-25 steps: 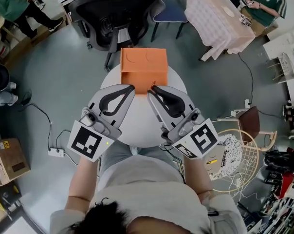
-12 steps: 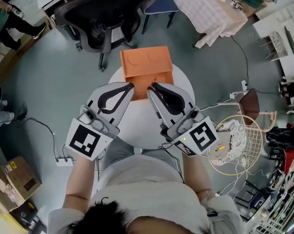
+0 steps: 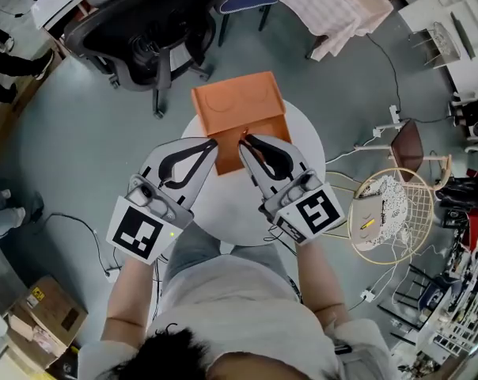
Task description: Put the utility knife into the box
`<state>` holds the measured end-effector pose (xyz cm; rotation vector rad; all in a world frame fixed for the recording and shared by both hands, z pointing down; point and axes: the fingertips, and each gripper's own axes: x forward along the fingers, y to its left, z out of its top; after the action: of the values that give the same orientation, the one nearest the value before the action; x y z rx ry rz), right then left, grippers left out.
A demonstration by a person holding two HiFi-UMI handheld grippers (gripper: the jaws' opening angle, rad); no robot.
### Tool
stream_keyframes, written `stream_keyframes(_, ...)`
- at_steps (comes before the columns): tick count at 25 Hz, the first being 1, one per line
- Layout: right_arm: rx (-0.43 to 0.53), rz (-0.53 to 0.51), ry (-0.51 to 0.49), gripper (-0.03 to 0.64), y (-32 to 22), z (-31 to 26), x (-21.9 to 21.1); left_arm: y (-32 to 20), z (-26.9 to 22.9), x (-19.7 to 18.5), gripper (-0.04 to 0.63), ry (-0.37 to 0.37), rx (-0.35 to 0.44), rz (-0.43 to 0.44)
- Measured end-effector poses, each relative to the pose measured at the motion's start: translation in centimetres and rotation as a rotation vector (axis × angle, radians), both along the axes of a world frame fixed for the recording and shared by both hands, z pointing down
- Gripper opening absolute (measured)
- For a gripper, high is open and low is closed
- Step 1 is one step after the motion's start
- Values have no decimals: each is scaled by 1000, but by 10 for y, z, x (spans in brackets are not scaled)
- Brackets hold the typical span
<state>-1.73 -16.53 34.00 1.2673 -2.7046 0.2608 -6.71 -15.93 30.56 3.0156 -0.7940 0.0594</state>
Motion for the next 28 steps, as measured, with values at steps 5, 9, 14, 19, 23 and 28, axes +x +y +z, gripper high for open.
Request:
stream_keyframes(5,-80,39,63,54,-13,39,6,-13,13,0,9,7,-37,34)
stream_keyframes(9,-154,56,126,54,-16,75,12,-21,21,0,9,5,-52,54)
stream_keyframes(14,-227,59,183,55,-17,109,14,-29,28,-5,9,5,-71,59)
stream_keyframes(19,-283,22,281,54,-19,140,15,-37,33,-10,9,8,-87,48)
stream_keyframes(23,-324,-21,373,54,-20,165,16,-40,38,-14,9,5,-94,42)
stream_keyframes(28,-376,-92,499,54,-20,197,14,-45,41,-21,9,9,-104,23)
